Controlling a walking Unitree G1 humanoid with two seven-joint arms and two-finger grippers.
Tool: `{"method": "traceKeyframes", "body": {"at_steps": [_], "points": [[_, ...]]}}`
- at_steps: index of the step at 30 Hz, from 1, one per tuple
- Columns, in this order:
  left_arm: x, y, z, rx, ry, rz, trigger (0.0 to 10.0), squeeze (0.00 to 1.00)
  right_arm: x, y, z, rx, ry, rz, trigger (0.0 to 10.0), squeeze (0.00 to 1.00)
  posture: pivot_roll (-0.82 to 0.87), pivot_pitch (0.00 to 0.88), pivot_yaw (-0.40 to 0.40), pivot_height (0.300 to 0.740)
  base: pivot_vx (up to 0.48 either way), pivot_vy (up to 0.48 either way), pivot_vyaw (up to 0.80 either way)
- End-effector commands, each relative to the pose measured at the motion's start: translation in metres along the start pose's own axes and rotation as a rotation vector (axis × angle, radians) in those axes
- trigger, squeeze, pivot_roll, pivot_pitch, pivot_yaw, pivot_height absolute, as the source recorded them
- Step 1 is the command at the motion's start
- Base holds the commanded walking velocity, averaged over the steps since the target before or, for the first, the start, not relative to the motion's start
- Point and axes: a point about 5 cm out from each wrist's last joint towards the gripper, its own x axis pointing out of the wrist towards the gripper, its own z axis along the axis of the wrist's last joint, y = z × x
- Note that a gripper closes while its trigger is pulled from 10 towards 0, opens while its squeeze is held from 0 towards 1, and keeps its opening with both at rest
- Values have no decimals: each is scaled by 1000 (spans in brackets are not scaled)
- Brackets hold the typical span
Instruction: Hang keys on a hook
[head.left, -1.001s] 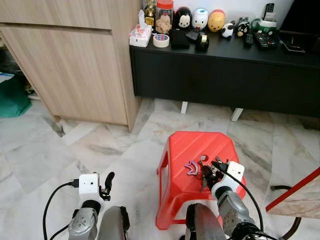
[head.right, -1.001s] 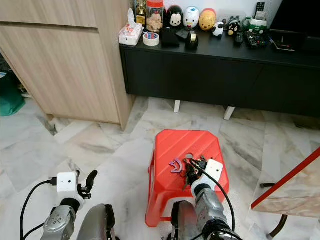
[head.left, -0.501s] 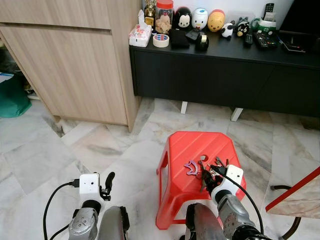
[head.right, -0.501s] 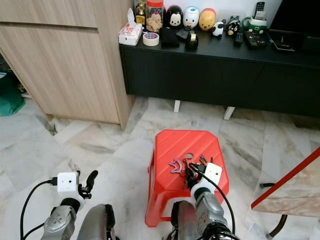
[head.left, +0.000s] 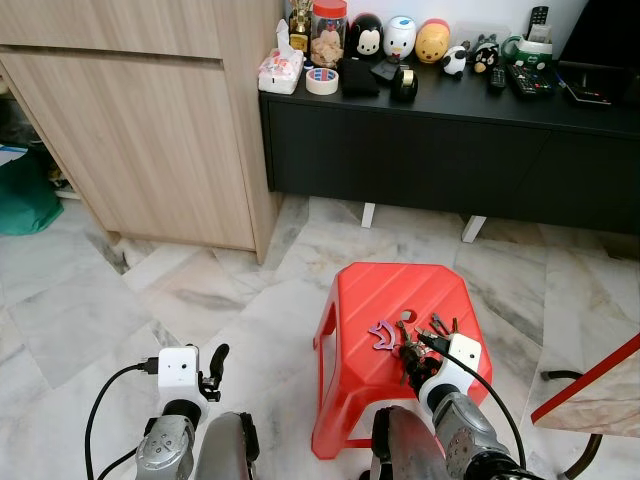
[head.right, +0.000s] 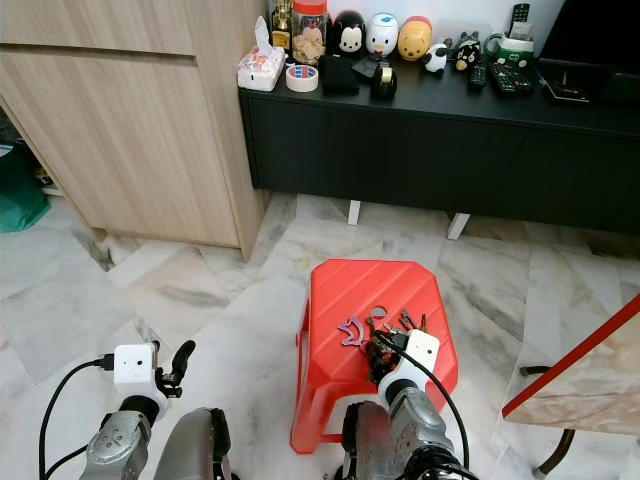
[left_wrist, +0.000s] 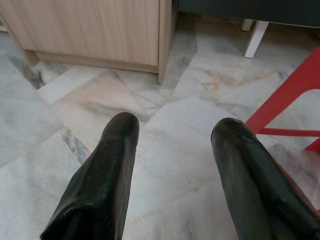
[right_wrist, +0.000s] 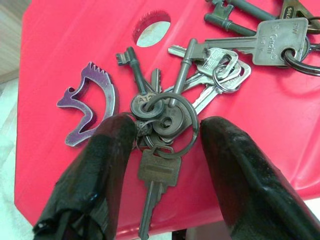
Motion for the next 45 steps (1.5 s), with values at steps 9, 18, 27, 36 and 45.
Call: {"method": "traceKeyframes", "body": {"at_steps": [9,18,27,36,45], "points": [[1,1,2,31,0,-8,10000,0,0,-1,-1,13,13,-5,0,0,44,118,-45,572,0,0,0],[2,1,2,34,1,-5,10000,0,1,3,3,-14,-11,17,0,0,45,117,-44,572,0,0,0],[3,1,3,39,2,-6,10000,0,4,15,9,-114,-42,70,0,0,44,114,-43,572,0,0,0],[4,1,4,41,3,-4,10000,0,3,21,12,-206,-87,101,0,0,38,109,-46,572,0,0,0],[4,0,3,35,4,4,10000,0,-1,11,22,-247,-217,7,0,0,32,101,-52,572,0,0,0]]}}
